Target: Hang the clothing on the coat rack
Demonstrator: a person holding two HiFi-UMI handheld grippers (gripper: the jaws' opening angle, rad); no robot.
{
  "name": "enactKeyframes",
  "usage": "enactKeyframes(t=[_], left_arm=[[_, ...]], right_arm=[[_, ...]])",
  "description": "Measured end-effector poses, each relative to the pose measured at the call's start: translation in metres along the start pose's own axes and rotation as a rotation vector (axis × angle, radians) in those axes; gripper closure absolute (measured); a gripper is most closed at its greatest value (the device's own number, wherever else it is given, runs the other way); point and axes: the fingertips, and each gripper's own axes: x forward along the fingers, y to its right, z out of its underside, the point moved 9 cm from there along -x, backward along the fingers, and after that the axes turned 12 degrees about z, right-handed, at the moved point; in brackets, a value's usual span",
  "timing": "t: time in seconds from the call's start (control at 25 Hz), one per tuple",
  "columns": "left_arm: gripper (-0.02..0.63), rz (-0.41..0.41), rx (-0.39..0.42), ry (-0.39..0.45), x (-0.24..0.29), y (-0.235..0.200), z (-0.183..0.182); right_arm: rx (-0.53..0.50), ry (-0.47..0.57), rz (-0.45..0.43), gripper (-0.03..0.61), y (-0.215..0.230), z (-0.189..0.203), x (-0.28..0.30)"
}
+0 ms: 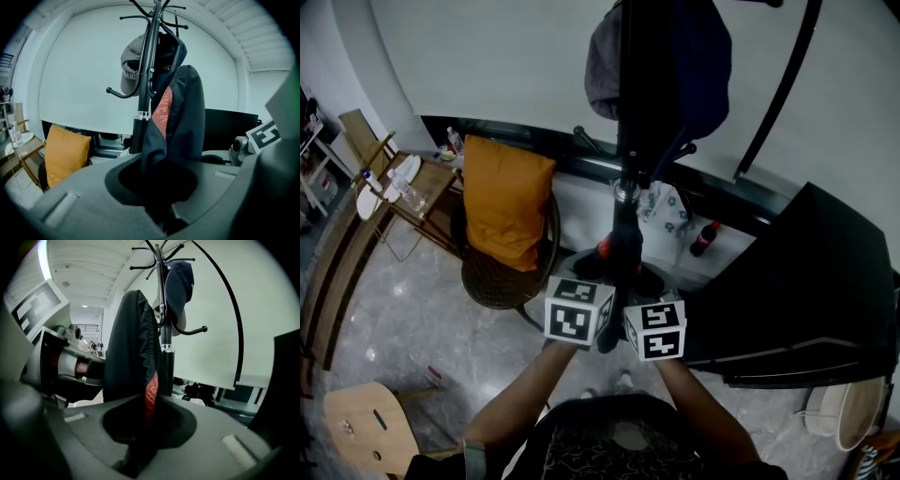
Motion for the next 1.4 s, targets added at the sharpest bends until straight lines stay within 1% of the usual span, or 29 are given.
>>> enactKeyframes(t=[0.2,0.56,0.72,0.84,1.12,1.4], left_arm=[[0.577,-0.010,0.022,0.004,-0.005,0.002,0.000],[0.572,0.025,0.011,-0.004,-0.013,0.008,0.007],[0.551,0.030,0.025,-0.010,-0.018,0.010,0.007],[0.537,0.043,0.019,-0.012,-0.022,0.012,0.009],[0.517,0.070,0.024,0.005,-0.035,0.015,0.007],[0.517,0.099,0.045,0.014,-0.051,0.018,0.005]], right_arm=[[0.012,0.014,0.023,0.517,-0.001,0.000,-0.006],[0.019,0.016,0.045,0.505,-0.003,-0.003,-0.020],[0.026,0.030,0.056,0.497,-0.005,-0.006,-0.027],[0.030,0.036,0.062,0.495,-0.007,-0.009,-0.033],[0.042,0.033,0.094,0.495,-0.012,-0.011,-0.044],[0.064,0.050,0.112,0.495,-0.023,-0.016,-0.057]])
